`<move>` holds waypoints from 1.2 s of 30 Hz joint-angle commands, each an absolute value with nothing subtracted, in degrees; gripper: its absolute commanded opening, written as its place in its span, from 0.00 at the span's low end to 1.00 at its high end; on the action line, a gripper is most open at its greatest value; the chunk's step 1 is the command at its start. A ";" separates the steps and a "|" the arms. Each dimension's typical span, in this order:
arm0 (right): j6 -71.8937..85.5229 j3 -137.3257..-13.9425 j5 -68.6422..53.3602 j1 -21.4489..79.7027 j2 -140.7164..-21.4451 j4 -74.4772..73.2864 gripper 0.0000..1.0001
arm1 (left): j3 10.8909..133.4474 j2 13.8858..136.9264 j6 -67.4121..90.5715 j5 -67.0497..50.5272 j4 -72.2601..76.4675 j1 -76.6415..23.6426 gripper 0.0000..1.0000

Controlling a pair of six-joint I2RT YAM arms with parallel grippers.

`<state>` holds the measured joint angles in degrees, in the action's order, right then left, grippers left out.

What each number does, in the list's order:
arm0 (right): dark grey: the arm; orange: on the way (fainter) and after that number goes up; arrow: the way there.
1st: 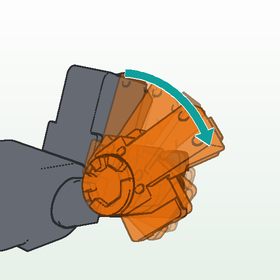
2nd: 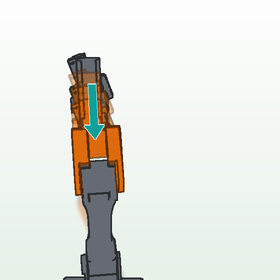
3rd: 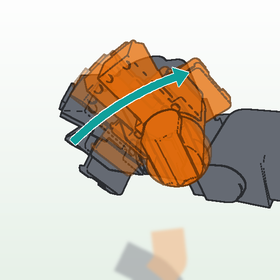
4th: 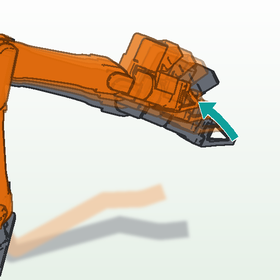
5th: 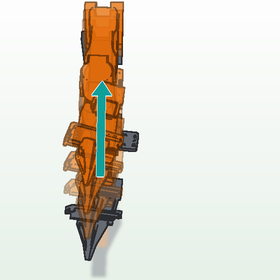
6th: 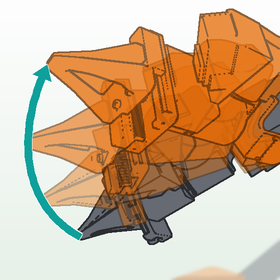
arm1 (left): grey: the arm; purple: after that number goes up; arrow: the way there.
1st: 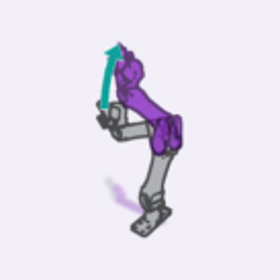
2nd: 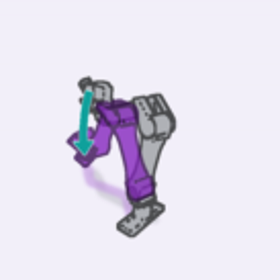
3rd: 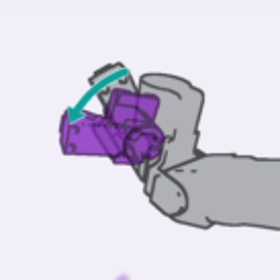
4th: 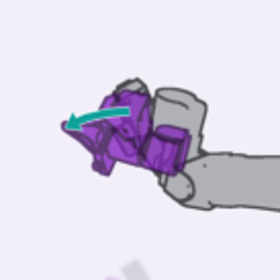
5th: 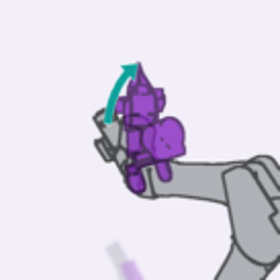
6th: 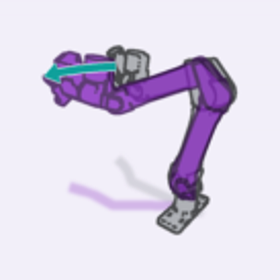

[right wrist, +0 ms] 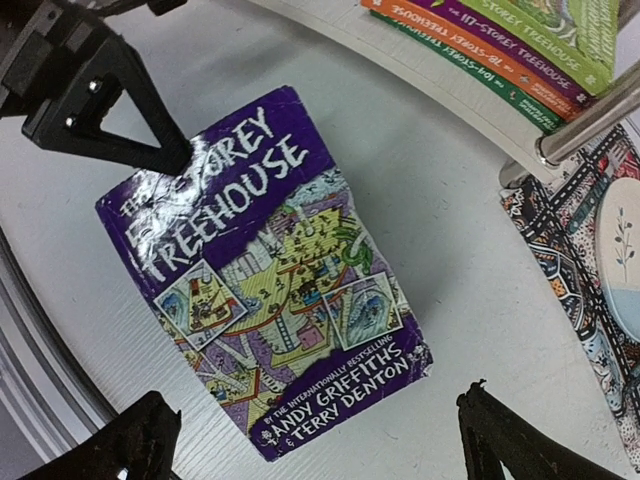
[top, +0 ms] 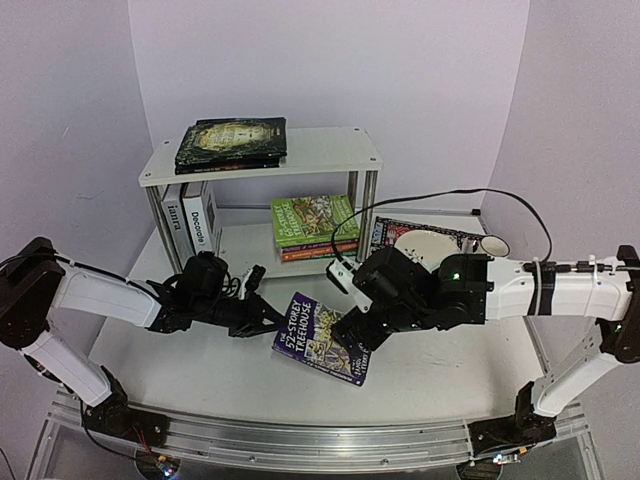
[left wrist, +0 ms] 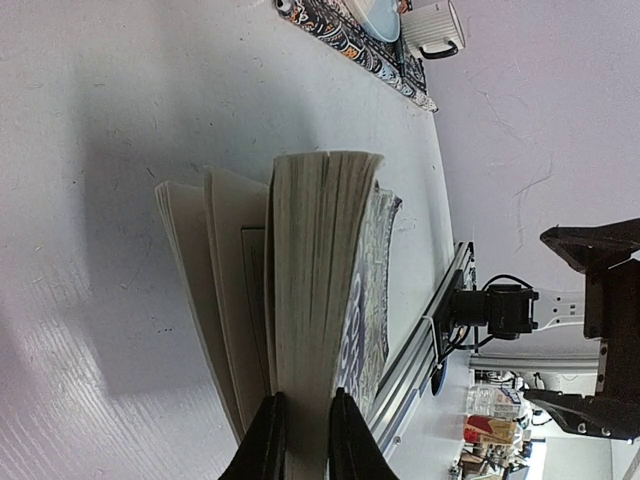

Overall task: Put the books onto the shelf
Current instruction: Pick up the book at the center of the board, then pass from the left arm to the right

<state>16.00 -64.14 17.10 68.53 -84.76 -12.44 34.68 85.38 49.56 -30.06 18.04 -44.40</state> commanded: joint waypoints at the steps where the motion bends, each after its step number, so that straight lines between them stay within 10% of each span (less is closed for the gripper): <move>1: 10.41 -65.93 21.96 72.23 -85.56 -16.36 0.98 | 35.21 82.47 50.44 -31.18 22.45 -44.03 0.00; 36: 7.94 -83.72 61.64 87.89 -123.20 -23.46 0.90 | 35.07 82.53 50.98 -31.46 21.71 -43.33 0.00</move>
<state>7.30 -79.65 54.23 87.79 -120.43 -20.78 33.87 84.25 49.96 -29.93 17.85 -43.66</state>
